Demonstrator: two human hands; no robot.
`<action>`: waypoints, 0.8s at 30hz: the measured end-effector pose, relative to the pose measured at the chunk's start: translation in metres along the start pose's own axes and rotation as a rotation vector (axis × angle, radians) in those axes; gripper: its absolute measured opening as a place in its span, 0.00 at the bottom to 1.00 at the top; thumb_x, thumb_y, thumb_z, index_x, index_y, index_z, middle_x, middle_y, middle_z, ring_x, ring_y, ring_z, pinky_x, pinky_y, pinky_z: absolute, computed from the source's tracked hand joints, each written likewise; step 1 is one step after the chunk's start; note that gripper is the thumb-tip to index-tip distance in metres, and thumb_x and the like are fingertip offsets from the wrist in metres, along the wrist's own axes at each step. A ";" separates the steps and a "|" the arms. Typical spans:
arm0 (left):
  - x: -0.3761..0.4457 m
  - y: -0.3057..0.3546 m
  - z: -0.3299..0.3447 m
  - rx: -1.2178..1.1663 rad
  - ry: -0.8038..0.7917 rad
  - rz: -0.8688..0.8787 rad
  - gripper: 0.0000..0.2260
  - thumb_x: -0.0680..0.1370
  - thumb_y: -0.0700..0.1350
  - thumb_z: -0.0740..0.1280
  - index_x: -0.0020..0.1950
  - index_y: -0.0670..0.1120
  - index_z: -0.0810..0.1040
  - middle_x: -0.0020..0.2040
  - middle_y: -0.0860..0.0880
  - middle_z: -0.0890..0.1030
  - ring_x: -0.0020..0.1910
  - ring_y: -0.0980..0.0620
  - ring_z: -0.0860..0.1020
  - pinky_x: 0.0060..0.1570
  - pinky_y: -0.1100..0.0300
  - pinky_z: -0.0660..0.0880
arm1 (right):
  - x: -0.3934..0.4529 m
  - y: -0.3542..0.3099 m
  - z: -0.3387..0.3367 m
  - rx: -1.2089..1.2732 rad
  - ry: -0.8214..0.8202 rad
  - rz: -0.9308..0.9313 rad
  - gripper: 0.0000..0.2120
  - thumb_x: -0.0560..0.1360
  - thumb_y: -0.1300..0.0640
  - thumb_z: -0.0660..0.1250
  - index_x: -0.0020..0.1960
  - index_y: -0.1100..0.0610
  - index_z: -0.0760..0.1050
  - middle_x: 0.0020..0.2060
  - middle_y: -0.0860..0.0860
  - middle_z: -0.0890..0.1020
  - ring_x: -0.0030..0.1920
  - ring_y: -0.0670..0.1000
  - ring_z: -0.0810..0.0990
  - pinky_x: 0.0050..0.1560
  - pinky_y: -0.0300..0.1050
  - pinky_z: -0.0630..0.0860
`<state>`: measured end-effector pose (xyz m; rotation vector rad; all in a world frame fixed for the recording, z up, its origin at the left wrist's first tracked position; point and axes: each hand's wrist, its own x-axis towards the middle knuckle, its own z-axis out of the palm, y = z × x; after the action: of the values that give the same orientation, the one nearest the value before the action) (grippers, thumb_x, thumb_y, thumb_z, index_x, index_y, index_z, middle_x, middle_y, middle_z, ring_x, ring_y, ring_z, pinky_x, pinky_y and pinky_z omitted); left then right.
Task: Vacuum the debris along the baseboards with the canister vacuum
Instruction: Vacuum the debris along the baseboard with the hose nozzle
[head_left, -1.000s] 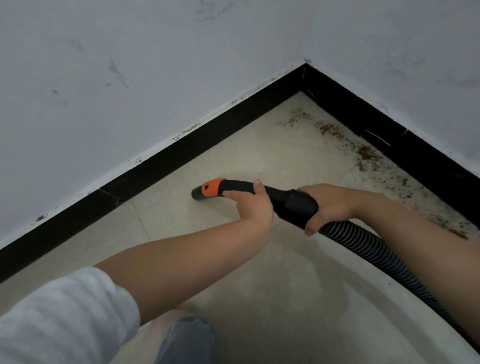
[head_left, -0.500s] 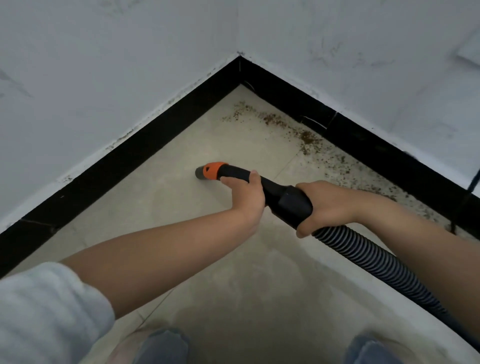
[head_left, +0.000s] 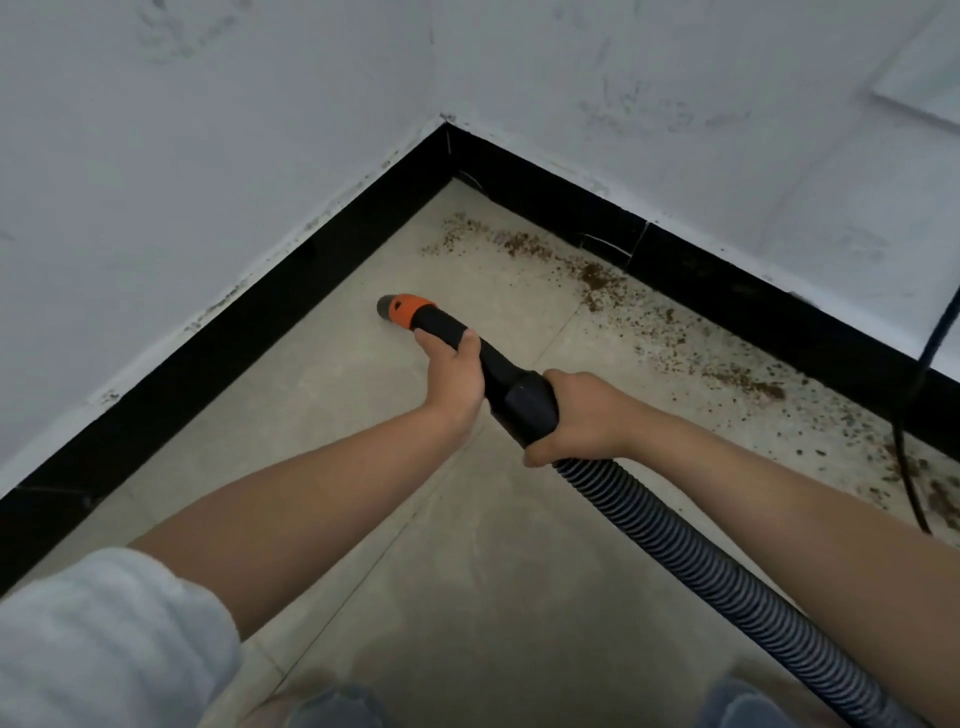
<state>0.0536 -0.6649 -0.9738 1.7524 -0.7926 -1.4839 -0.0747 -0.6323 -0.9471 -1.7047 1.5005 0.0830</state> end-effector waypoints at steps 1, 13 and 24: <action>0.007 0.003 -0.007 -0.013 -0.002 -0.001 0.30 0.83 0.47 0.53 0.76 0.49 0.36 0.75 0.45 0.59 0.70 0.44 0.65 0.70 0.48 0.64 | 0.007 -0.006 0.004 0.009 0.020 -0.010 0.25 0.64 0.49 0.76 0.51 0.55 0.65 0.44 0.49 0.73 0.42 0.50 0.74 0.33 0.37 0.69; 0.045 0.021 -0.042 -0.136 -0.032 -0.006 0.26 0.83 0.44 0.53 0.77 0.53 0.45 0.74 0.46 0.62 0.68 0.42 0.66 0.59 0.49 0.70 | 0.047 -0.040 0.010 -0.030 0.076 0.001 0.26 0.63 0.48 0.74 0.50 0.55 0.62 0.42 0.49 0.72 0.41 0.51 0.75 0.31 0.41 0.69; 0.047 0.024 -0.043 -0.067 -0.144 -0.094 0.26 0.83 0.43 0.55 0.77 0.54 0.46 0.71 0.46 0.66 0.61 0.43 0.71 0.54 0.47 0.72 | 0.042 -0.036 0.015 -0.019 0.091 0.037 0.26 0.64 0.47 0.73 0.51 0.54 0.61 0.38 0.46 0.70 0.38 0.49 0.74 0.29 0.40 0.69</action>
<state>0.1036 -0.7116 -0.9760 1.6679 -0.7326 -1.6951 -0.0261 -0.6583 -0.9608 -1.7157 1.6032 0.0401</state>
